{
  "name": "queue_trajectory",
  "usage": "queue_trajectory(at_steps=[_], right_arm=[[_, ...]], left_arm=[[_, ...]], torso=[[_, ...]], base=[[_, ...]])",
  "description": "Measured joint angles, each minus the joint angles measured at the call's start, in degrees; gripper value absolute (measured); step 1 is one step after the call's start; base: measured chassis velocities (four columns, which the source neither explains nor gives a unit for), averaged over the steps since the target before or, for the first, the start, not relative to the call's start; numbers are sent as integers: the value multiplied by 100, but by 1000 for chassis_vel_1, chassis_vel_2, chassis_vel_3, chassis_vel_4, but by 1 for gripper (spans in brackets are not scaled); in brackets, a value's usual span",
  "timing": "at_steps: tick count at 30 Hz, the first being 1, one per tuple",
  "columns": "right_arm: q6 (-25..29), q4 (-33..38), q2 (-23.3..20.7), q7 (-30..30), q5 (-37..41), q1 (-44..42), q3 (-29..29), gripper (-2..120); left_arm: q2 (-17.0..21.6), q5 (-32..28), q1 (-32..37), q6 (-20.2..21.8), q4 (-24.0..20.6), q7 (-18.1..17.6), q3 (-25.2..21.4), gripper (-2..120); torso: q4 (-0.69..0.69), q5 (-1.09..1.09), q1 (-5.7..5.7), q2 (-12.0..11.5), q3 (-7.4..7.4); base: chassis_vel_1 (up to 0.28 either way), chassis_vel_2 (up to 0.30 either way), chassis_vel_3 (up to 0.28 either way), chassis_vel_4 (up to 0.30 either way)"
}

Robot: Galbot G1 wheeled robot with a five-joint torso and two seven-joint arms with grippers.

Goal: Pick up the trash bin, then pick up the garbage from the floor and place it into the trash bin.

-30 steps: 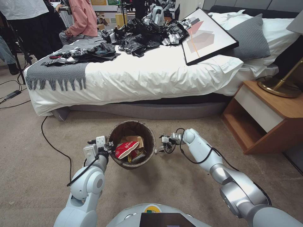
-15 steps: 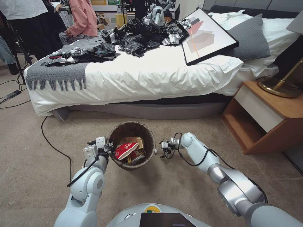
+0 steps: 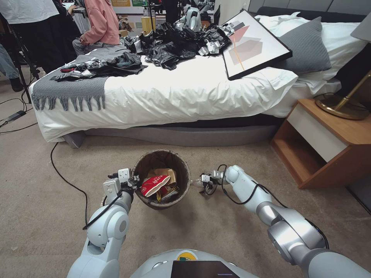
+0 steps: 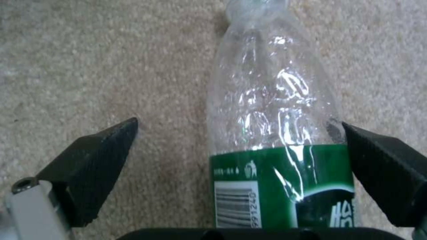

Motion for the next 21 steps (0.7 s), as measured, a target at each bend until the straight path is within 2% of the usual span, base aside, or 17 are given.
queue_trajectory(at_steps=[8,19,21], right_arm=[[-81,-14,-15,-1,-12,-47,36,99],[-92,56,-76,-149,-79,-167,129,73],[-91,60,-77,-152,-79,-172,136,72]], left_arm=[[2,8,8,0,30,1,13,2],[6,11,2,0,61,3,27,2],[5,11,2,0,61,3,27,2]], torso=[[0,0,0,0,0],[-2,-5,-1,2,-2],[-3,-5,-1,2,-2]], base=[[0,0,0,0],[0,0,0,0],[0,0,0,0]])
